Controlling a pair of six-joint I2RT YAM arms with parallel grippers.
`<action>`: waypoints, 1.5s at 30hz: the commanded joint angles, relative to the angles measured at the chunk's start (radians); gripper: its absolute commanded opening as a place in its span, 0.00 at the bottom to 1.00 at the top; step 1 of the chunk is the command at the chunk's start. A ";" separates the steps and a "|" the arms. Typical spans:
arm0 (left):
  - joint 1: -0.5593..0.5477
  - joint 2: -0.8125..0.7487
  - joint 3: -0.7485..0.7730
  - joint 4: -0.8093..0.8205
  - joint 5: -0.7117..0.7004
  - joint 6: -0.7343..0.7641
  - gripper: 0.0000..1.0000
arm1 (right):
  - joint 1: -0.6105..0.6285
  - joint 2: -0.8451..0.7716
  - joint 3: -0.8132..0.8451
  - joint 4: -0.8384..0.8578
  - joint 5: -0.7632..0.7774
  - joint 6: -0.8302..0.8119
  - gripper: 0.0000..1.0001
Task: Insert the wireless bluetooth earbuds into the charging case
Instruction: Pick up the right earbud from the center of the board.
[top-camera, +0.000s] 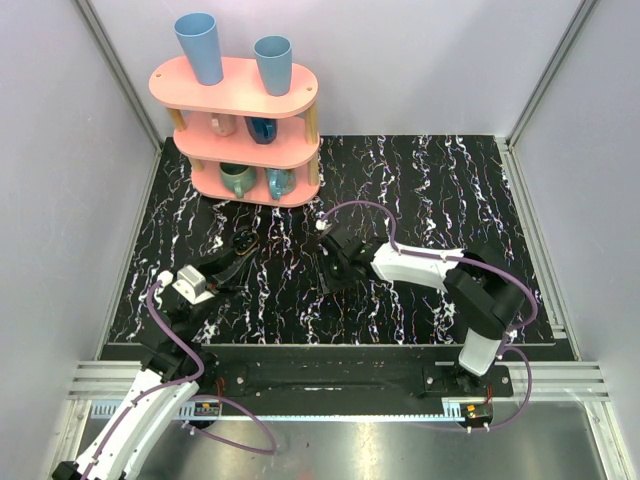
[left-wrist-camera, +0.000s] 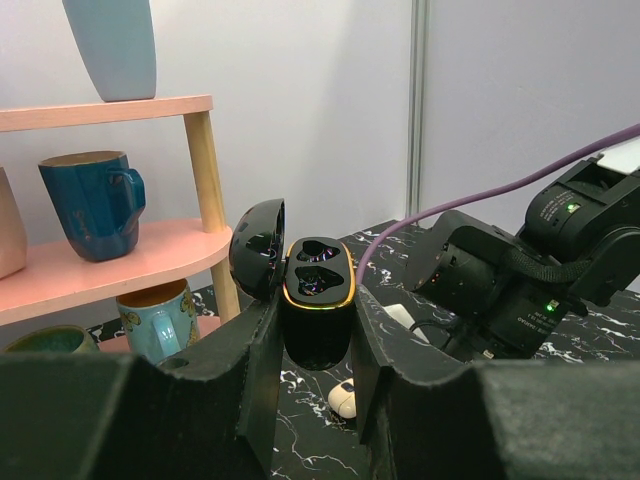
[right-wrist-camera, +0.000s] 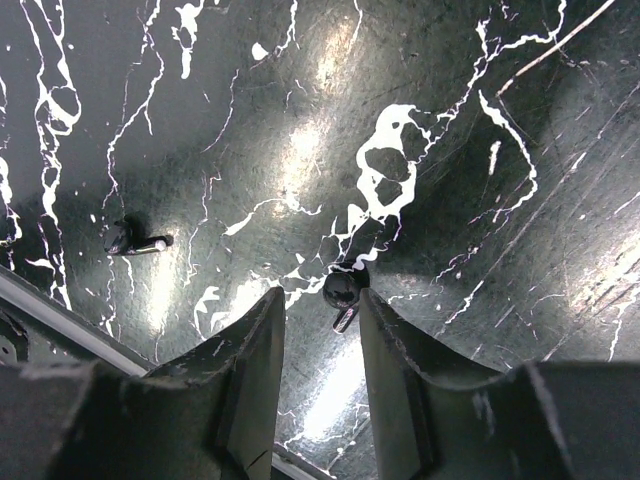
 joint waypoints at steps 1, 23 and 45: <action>0.000 0.011 0.043 0.031 0.020 0.004 0.00 | -0.004 0.021 0.004 0.005 0.011 0.001 0.43; 0.000 0.014 0.042 0.031 0.020 0.004 0.00 | 0.016 0.070 0.024 -0.069 0.082 -0.076 0.41; 0.000 0.013 0.039 0.031 0.015 0.004 0.00 | 0.073 0.102 0.036 -0.118 0.184 -0.066 0.40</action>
